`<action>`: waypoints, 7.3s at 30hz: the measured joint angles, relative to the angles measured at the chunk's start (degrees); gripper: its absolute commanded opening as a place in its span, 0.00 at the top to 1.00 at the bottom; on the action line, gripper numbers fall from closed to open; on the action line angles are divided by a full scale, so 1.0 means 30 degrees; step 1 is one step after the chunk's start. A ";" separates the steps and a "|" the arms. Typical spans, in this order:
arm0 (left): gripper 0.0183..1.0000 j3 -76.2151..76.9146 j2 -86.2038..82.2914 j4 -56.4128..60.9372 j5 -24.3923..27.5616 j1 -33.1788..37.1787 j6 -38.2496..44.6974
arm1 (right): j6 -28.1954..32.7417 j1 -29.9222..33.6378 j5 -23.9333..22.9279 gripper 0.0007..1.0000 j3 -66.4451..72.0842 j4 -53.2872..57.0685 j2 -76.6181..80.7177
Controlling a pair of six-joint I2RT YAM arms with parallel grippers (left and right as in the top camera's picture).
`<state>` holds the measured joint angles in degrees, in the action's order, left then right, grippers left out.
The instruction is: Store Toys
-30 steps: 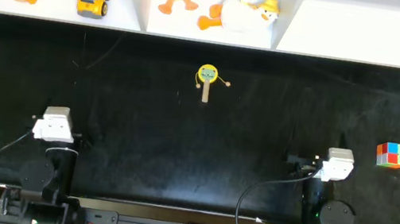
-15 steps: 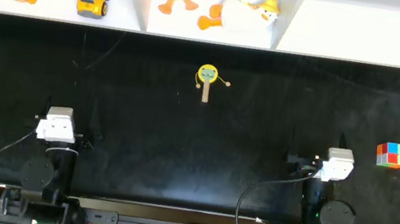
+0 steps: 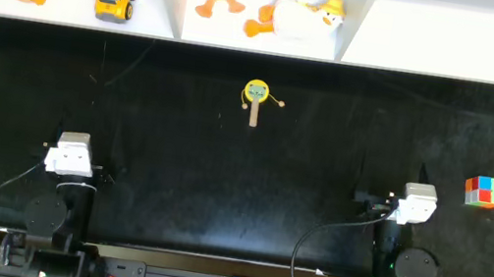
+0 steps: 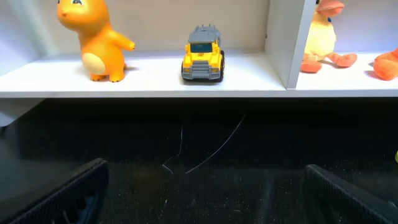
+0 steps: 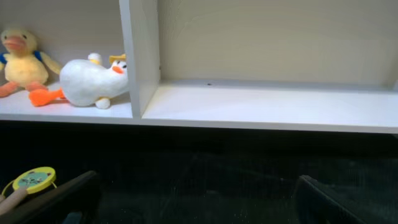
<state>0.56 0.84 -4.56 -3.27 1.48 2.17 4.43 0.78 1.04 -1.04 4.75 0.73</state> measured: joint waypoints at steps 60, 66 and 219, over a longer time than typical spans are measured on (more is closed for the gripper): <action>0.00 0.0000 0.0000 0.0000 0.0007 0.0000 0.0277 | -0.4488 -0.0270 -0.0153 0.00 -0.4284 0.2914 0.4823; 0.00 0.0000 0.0000 0.0000 0.0007 0.0000 0.0277 | -0.4554 -0.1931 -0.0539 0.00 -0.5450 0.4823 0.6149; 0.00 0.0000 0.0000 -0.0007 0.0007 0.0000 0.0277 | -1.2247 -1.4877 -0.7905 0.02 -2.1908 0.8342 3.5226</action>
<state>0.56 0.84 -4.58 -3.25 1.48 3.01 -32.32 -43.86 -22.68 -66.76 29.78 106.41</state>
